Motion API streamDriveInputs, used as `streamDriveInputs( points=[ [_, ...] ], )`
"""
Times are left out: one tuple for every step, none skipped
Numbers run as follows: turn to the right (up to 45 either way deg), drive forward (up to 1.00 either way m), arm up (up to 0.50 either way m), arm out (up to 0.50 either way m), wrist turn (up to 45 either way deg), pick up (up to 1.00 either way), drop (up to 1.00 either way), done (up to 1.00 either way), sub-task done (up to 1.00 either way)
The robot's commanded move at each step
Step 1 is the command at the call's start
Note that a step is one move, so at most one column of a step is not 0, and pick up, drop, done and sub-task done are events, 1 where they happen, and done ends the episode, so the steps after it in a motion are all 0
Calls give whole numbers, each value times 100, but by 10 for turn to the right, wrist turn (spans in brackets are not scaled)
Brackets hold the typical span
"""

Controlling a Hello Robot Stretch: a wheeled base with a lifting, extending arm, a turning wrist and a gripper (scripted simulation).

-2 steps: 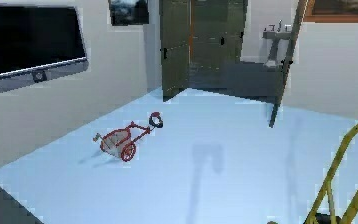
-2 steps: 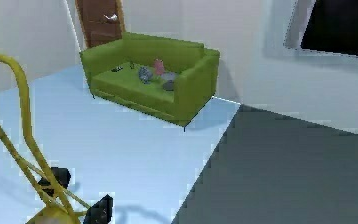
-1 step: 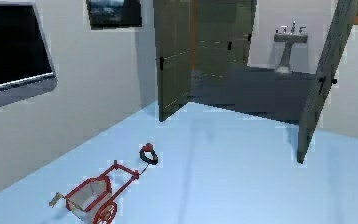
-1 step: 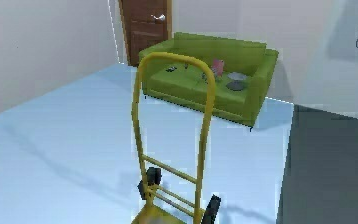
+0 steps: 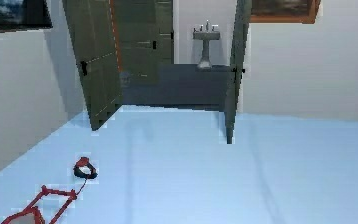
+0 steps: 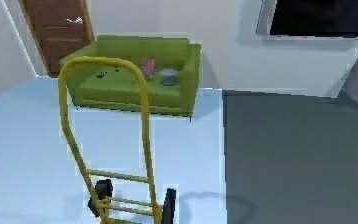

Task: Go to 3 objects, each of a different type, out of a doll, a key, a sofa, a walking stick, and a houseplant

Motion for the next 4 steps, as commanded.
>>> streamDriveInputs(
  points=[
    [0, 100, 0, 0, 0, 0, 0, 0, 0],
    [0, 95, 0, 0, 0, 0, 0, 0, 0],
    [30, 0, 0, 0, 0, 0, 0, 0, 0],
    [0, 100, 0, 0, 0, 0, 0, 0, 0]
  ],
)
